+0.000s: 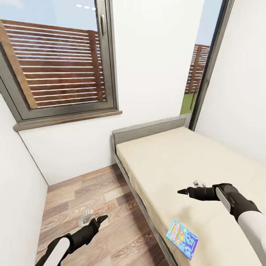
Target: Put all the toys in the child's room - the three board games (two on the bed and one on the table), the two jigsaw puzzles on the table, and the tennis ball on the table - inside the toy box on the table in the child's room.
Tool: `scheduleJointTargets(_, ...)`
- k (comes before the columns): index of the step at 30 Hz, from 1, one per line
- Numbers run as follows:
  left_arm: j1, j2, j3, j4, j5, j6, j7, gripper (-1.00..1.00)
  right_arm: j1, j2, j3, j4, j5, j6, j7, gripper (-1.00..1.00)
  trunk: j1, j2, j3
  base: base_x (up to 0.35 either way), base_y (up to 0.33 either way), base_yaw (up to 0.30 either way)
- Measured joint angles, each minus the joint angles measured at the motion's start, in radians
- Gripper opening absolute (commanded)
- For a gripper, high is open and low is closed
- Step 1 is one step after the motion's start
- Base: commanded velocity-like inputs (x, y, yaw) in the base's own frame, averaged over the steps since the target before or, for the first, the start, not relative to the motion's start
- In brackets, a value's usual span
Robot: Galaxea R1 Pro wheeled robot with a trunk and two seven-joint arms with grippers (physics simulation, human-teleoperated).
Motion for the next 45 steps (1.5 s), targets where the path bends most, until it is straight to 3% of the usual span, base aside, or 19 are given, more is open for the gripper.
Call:
scheduleJointTargets(38,-0.002,-0.007,0.010,0.008,0.017,0.005,-0.004,1.00,0.000,0.000,0.000,0.000,0.000,0.000,0.000,1.00,0.000,0.000,0.000,0.002,-0.002,-0.233)
scheduleJointTargets(42,-0.008,-0.007,0.003,-0.001,0.008,0.007,-0.001,1.00,0.001,-0.005,0.000,-0.002,0.001,-0.006,0.001,1.00,0.000,0.000,0.000,0.000,0.000,-0.056)
scheduleJointTargets(45,-0.023,-0.007,-0.017,-0.003,-0.046,0.009,0.011,1.00,0.004,-0.009,0.000,-0.003,0.002,-0.012,0.001,1.00,0.000,0.000,0.000,0.000,0.000,-0.020)
